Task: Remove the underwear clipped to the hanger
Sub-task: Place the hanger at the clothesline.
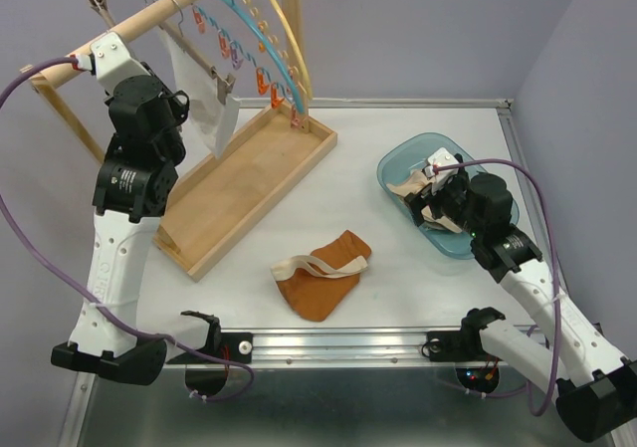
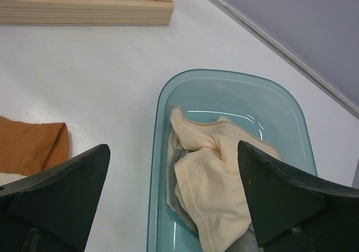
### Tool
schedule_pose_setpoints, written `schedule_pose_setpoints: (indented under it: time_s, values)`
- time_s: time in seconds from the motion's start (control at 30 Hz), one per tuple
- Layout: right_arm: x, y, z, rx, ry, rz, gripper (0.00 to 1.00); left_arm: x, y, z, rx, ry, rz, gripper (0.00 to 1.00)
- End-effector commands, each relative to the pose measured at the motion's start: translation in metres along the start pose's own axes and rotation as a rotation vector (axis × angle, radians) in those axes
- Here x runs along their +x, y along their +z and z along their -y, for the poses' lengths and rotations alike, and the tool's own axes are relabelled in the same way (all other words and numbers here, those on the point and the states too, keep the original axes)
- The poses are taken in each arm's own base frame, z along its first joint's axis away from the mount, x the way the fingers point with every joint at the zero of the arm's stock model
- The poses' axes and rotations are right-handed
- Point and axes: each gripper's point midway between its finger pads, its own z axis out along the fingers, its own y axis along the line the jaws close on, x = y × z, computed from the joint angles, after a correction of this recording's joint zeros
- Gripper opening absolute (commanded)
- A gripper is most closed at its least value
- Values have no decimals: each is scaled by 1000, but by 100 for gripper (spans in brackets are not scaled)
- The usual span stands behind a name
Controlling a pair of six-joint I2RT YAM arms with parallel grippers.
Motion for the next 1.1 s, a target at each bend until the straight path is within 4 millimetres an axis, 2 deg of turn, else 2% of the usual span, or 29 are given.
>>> schedule_pose_setpoints:
  time_s: [0.0,0.17,0.4,0.57,0.67,0.87,0.97,1.07]
  values:
    - [-8,-1,2,10,-11,47,100,-25,-13,0,40,-66,63,36]
    - [-9,-1,2,8,-9,50,100,-33,-19,-3,37,-80,80,36]
    - [-8,-1,2,10,-9,47,100,-26,-14,-6,12,-66,75,34]
    - [-10,-2,3,12,-12,53,100,-38,-14,-10,-24,-102,107,19]
    - [-10,-2,3,12,-12,53,100,-47,-13,-11,-44,-126,125,16]
    - [-11,-4,3,14,-13,59,100,-61,-10,-11,-66,-159,150,15]
    - [-12,-4,3,15,-13,62,100,-62,-8,-12,-80,-168,151,15]
    - [-12,-5,3,16,-14,63,100,-55,-5,-14,-94,-178,135,15]
